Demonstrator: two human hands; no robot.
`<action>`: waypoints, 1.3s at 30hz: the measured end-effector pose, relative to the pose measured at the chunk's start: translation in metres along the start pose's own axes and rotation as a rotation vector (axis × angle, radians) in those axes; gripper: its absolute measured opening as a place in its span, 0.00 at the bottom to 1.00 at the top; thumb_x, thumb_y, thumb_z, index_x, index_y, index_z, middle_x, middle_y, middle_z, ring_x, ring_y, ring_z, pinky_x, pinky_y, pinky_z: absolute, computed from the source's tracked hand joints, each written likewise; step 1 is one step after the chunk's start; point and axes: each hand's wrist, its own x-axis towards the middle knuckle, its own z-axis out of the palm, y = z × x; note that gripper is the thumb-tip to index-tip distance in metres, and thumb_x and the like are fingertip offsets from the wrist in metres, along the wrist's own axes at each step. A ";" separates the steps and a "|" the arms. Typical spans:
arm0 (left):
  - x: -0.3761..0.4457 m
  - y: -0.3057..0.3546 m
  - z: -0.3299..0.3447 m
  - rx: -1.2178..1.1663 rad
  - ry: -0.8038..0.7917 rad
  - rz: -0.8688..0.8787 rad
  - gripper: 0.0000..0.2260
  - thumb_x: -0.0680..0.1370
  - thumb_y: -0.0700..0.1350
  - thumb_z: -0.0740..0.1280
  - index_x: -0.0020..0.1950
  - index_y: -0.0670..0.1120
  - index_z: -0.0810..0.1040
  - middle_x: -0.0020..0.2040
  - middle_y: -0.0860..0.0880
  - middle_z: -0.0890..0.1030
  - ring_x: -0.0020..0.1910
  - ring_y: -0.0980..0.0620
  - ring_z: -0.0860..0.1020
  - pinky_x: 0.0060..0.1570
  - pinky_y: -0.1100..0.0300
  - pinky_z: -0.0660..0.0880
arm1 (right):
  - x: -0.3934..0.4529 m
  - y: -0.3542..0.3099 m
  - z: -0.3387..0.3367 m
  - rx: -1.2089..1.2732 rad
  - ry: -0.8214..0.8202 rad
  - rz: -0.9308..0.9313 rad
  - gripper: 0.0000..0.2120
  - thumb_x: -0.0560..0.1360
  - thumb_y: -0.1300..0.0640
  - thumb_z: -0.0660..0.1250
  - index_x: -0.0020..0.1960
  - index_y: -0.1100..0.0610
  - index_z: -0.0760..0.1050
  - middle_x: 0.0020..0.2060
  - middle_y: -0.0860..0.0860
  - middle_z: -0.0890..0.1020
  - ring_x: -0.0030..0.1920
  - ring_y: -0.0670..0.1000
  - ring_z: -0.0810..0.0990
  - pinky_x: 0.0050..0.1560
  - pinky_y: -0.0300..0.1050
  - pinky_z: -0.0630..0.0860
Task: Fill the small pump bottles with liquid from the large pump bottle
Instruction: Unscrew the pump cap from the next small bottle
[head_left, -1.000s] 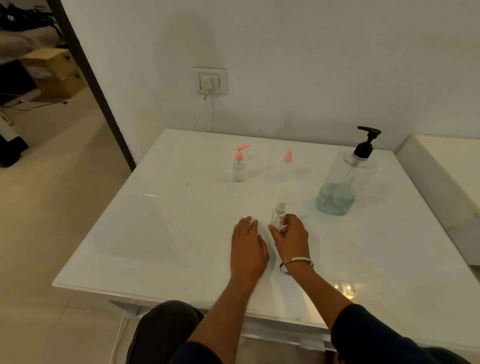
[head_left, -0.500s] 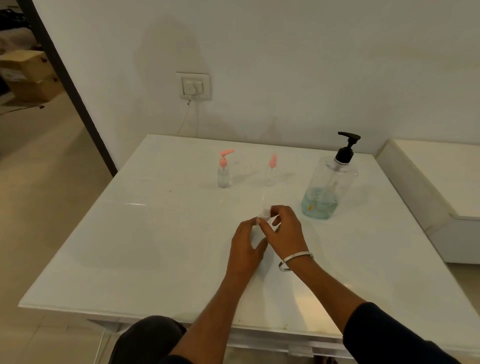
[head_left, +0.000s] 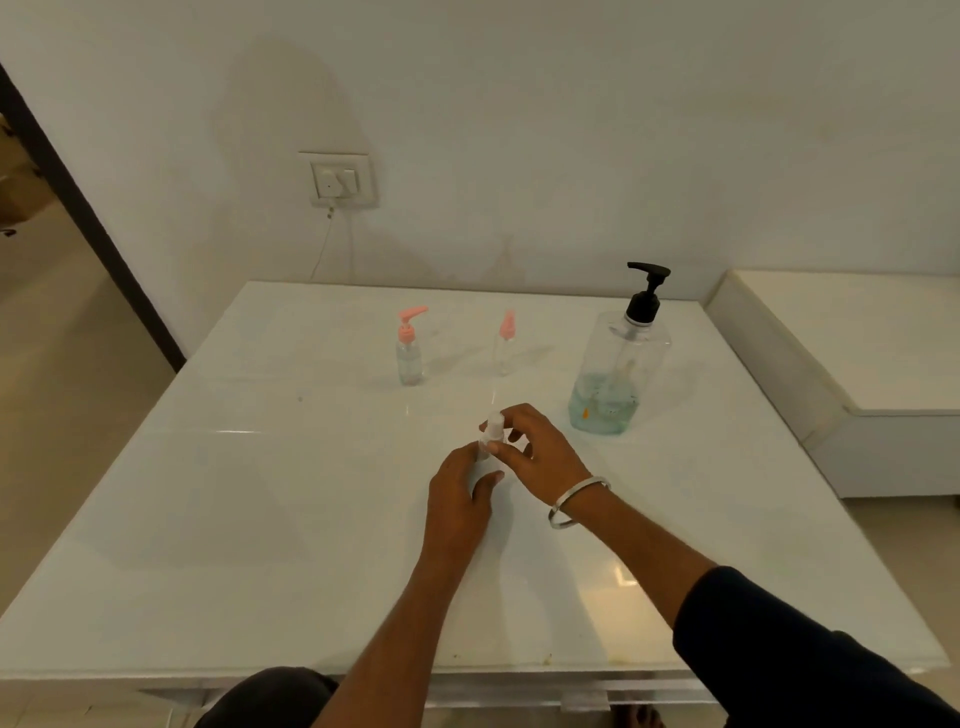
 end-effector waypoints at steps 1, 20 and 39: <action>0.000 0.000 0.000 0.005 -0.001 0.000 0.16 0.78 0.46 0.65 0.65 0.45 0.72 0.62 0.48 0.77 0.60 0.50 0.75 0.60 0.62 0.69 | 0.001 0.000 -0.004 -0.022 -0.053 -0.018 0.10 0.75 0.53 0.66 0.55 0.51 0.75 0.52 0.47 0.76 0.48 0.45 0.73 0.43 0.31 0.67; -0.004 0.011 -0.005 0.085 -0.009 0.016 0.15 0.77 0.46 0.66 0.63 0.45 0.73 0.60 0.49 0.77 0.58 0.55 0.74 0.55 0.73 0.62 | 0.031 -0.055 -0.021 -0.581 -0.344 0.069 0.16 0.71 0.52 0.69 0.55 0.57 0.71 0.54 0.54 0.72 0.51 0.53 0.74 0.49 0.41 0.70; -0.003 0.012 -0.005 0.164 -0.070 -0.029 0.18 0.78 0.47 0.63 0.67 0.45 0.70 0.64 0.48 0.75 0.64 0.51 0.72 0.59 0.72 0.59 | 0.038 -0.066 -0.027 -0.622 -0.451 0.041 0.12 0.71 0.58 0.69 0.54 0.58 0.75 0.54 0.54 0.73 0.52 0.54 0.76 0.48 0.40 0.72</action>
